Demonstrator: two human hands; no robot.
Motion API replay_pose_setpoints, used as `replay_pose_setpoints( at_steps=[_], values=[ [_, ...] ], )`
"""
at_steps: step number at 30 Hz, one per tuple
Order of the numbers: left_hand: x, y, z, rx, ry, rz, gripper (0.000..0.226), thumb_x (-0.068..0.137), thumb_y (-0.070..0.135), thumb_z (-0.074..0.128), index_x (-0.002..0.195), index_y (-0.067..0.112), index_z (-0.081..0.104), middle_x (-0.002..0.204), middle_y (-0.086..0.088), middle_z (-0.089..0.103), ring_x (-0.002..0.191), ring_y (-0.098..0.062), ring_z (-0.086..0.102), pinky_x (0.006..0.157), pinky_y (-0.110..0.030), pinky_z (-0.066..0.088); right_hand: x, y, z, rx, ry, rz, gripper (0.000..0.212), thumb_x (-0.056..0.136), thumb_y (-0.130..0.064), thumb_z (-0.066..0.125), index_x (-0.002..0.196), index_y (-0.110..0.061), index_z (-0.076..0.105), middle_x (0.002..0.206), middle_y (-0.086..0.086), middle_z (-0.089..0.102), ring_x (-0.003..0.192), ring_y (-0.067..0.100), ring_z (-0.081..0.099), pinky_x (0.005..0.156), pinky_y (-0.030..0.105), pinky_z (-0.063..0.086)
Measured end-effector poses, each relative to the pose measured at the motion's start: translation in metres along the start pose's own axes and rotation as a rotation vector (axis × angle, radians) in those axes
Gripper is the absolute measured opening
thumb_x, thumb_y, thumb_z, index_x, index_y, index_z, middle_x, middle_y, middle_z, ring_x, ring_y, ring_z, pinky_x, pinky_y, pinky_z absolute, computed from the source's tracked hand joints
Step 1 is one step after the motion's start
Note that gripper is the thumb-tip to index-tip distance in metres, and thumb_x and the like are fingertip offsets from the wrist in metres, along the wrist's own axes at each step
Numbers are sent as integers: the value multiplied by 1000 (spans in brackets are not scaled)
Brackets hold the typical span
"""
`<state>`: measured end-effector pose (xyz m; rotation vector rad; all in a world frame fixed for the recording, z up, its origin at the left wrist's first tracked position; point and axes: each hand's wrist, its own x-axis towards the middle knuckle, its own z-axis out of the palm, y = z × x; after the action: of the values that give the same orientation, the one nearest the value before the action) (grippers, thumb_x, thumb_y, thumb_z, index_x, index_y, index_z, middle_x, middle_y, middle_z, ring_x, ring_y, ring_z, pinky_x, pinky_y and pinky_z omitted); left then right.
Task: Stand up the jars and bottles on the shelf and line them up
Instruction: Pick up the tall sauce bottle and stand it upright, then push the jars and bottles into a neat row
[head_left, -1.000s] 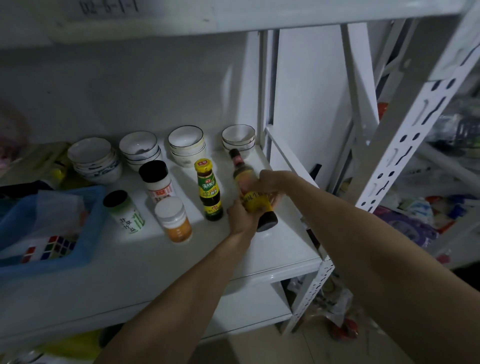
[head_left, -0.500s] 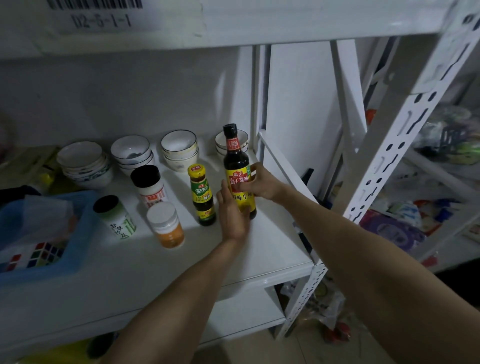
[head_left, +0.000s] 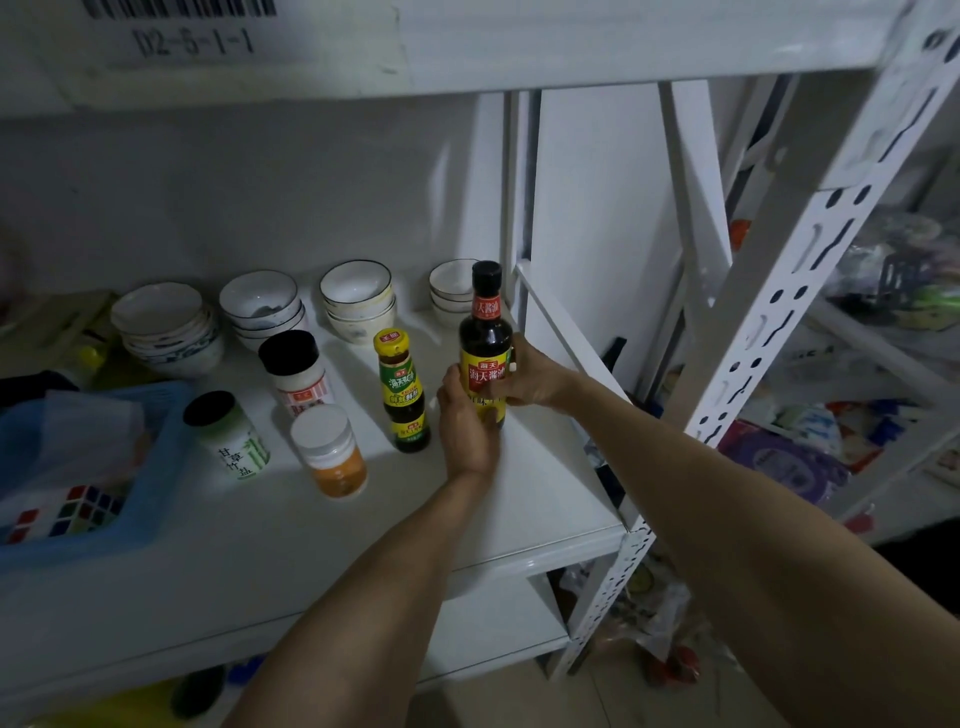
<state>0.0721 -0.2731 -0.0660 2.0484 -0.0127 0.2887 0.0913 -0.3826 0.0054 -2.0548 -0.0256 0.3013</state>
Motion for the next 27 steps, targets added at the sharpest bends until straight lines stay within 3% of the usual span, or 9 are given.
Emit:
replay_pose_setpoints(
  at_steps=[5, 10, 13, 15, 18, 21, 23, 25, 27],
  values=[
    [-8, -4, 0, 44, -63, -19, 81, 83, 11, 65, 150, 9, 20, 142, -19, 43, 128, -33, 48, 103, -41, 46, 7, 11, 1, 21, 16, 58, 99, 56, -24, 80, 142, -16, 30, 131, 10, 54, 121, 30, 55, 99, 52, 51],
    [-35, -19, -15, 58, -175, 8, 73, 83, 13, 64, 146, -1, 29, 138, -21, 49, 128, -36, 47, 105, -39, 38, -8, -2, 5, -117, 57, 183, 52, 88, -4, 61, 136, 1, 43, 120, 13, 55, 114, 31, 58, 98, 42, 51],
    [-55, -30, -38, 120, -263, 9, 57, 85, 15, 59, 139, 2, 43, 135, -16, 53, 127, -29, 48, 108, -35, 38, -12, -1, 9, -232, 62, 344, 36, 91, -8, 58, 122, 10, 56, 98, 19, 68, 84, 27, 70, 81, 36, 60],
    [-66, -38, -57, 113, -287, -2, 46, 85, 15, 59, 129, 5, 53, 127, -13, 59, 120, -26, 55, 104, -37, 44, -18, -2, 19, -259, -88, 418, 28, 92, -8, 59, 115, 9, 57, 86, 18, 67, 67, 22, 66, 69, 31, 59],
    [-80, -52, -92, 77, -276, 13, 24, 84, 16, 62, 107, 8, 64, 106, -10, 69, 100, -23, 64, 90, -35, 53, -31, -7, 49, -302, -245, 421, 25, 93, -9, 59, 111, 8, 59, 81, 17, 65, 62, 20, 64, 59, 26, 58],
    [-89, -68, -133, 91, -221, 42, 7, 84, 14, 63, 84, 7, 64, 82, -10, 69, 77, -23, 64, 72, -34, 52, -39, -19, 91, -274, -331, 316, 16, 93, -7, 57, 105, 2, 61, 87, 17, 64, 74, 26, 64, 63, 26, 55],
    [-90, -78, -159, 100, -150, 36, 12, 86, 14, 61, 77, 7, 58, 74, -11, 63, 69, -22, 58, 65, -28, 46, -38, -25, 121, -254, -340, 247, 31, 93, -9, 58, 123, 0, 56, 101, 17, 61, 81, 25, 63, 67, 27, 53],
    [-84, -91, -182, 122, -7, 15, 18, 89, 17, 58, 75, 10, 50, 73, -10, 56, 69, -21, 52, 65, -25, 41, -33, -29, 149, -206, -303, 222, 61, 91, -20, 64, 143, -6, 37, 109, 15, 57, 77, 22, 61, 61, 26, 53],
    [-71, -106, -197, 148, 181, 5, 19, 88, 21, 54, 79, 4, 52, 81, -18, 55, 79, -30, 55, 75, -35, 46, -26, -31, 174, -255, -214, 186, 78, 88, -29, 68, 149, -8, 25, 117, 15, 56, 82, 23, 62, 65, 30, 53]
  ],
)
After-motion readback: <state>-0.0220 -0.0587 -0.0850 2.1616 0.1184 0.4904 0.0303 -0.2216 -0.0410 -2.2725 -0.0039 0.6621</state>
